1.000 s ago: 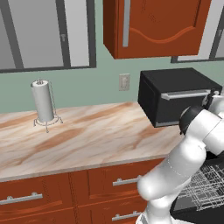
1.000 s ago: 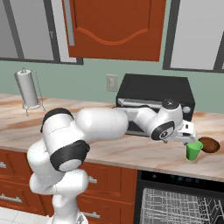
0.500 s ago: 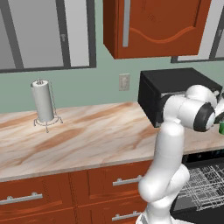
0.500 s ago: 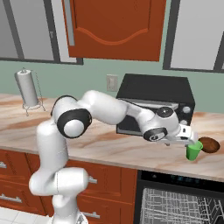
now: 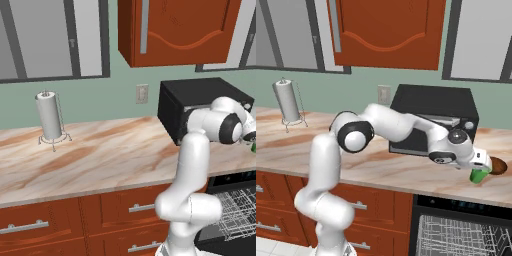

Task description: Pick up the cup and bowl from the counter, place them in the dishwasher, and close the dishwasher door.

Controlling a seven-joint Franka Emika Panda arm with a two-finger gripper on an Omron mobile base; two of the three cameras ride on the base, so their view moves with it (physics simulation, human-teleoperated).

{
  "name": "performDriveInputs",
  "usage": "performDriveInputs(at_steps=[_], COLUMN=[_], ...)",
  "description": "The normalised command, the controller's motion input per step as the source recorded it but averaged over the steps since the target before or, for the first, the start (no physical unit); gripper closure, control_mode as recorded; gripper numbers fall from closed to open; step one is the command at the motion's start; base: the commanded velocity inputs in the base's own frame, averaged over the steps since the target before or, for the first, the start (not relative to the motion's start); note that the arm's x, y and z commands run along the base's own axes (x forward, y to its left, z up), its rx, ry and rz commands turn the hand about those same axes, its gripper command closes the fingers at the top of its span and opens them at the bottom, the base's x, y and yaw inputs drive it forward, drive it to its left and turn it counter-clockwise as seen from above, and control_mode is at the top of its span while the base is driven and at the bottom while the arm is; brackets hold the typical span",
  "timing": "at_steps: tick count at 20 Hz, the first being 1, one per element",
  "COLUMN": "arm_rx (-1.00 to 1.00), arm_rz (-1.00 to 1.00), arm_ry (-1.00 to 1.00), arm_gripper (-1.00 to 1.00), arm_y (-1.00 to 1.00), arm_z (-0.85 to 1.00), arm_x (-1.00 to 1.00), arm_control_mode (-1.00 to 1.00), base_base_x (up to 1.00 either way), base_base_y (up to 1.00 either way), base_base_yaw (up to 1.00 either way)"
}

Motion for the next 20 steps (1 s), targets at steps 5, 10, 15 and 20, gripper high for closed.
performDriveInputs(at_steps=[5,10,15,20], arm_rx=[0.06,0.01,0.03,0.12], arm_rz=[0.0,0.0,0.03,0.03], arm_ry=[-0.02,-0.01,0.0,0.0], arm_gripper=[-1.0,-1.0,-1.0,-1.0], arm_y=[-0.13,0.0,0.0,-0.04], arm_z=[0.28,0.14,-0.03,-0.36], arm_x=[0.11,0.22,0.34,0.26], arm_control_mode=[-1.0,-1.0,-1.0,-1.0], base_base_x=[0.0,0.0,0.0,0.0], base_base_y=[0.0,0.0,0.0,0.0], base_base_yaw=[0.0,0.0,0.0,0.0])
